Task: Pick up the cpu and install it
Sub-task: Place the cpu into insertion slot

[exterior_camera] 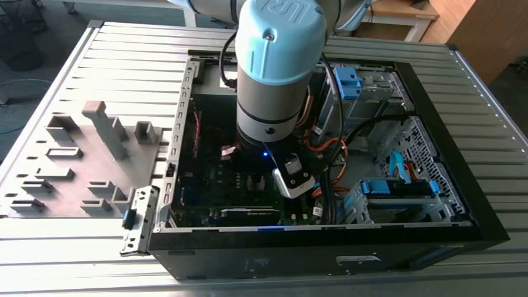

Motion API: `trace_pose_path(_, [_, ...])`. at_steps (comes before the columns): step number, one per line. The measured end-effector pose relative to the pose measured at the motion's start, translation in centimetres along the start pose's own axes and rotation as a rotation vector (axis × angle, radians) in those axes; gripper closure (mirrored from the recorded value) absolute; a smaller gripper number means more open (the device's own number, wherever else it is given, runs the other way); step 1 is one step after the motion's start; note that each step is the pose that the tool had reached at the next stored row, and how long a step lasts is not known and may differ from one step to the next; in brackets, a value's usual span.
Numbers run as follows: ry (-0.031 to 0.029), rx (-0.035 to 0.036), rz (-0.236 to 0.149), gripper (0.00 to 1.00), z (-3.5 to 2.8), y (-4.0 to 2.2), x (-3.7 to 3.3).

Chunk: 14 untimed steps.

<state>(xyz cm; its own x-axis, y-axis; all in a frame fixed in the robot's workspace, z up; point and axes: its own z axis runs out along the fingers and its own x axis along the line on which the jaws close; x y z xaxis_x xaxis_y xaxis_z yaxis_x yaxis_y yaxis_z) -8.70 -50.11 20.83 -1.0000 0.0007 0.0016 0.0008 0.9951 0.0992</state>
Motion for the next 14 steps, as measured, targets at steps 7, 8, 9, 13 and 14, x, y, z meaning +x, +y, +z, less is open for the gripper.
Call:
trace_pose_path(7, [0.0007, 0.0307, 0.004, 0.89, 0.02, 0.00, -0.01])
trace_pose_path(8, [0.0006, 0.0331, 0.006, 0.89, 0.01, 0.00, 0.00])
trace_pose_path(9, [0.0005, 0.0345, 0.009, 0.89, 0.00, 0.00, 0.00])
trace_pose_path(13, [-0.0020, 0.0372, 0.039, 0.89, 0.00, 0.00, 0.00])
trace_pose_path(14, [-0.0020, 0.0376, 0.040, 0.89, -0.02, 0.00, 0.00])
